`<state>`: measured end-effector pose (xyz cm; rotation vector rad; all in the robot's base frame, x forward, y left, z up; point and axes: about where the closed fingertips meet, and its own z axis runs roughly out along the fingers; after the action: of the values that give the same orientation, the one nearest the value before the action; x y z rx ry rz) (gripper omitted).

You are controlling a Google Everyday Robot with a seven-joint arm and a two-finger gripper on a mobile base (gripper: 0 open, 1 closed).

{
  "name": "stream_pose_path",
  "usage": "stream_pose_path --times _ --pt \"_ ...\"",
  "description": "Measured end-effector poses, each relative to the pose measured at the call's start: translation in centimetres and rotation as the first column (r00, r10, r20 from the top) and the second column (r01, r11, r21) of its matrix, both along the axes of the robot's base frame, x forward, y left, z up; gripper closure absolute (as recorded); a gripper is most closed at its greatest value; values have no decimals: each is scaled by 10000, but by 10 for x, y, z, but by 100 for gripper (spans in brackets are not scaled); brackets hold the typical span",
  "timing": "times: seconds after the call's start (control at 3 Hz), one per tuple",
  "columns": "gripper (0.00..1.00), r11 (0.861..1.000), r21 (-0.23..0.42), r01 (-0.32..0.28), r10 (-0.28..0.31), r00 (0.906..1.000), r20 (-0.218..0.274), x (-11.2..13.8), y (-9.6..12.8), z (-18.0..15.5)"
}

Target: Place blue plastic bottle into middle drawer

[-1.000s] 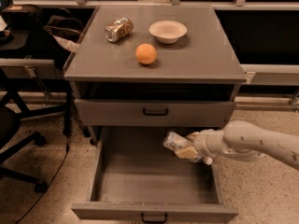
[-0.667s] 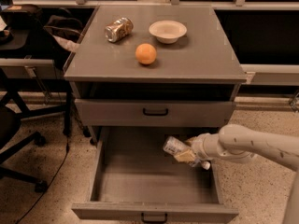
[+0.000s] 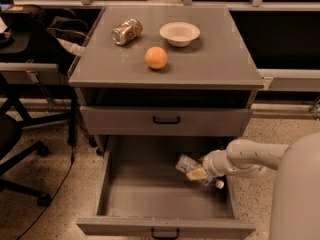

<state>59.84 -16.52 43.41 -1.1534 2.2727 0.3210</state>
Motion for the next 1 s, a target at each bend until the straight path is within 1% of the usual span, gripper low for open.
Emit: stream_pose_path --times 0.33,0.67,1.0 --pt "81 10000 -3 -1 1 10000 -12 0 0 -1" --pt "58 10000 -2 -2 2 10000 -13 0 0 -1" --pt "27 10000 -2 -3 3 10000 -14 0 0 -1"
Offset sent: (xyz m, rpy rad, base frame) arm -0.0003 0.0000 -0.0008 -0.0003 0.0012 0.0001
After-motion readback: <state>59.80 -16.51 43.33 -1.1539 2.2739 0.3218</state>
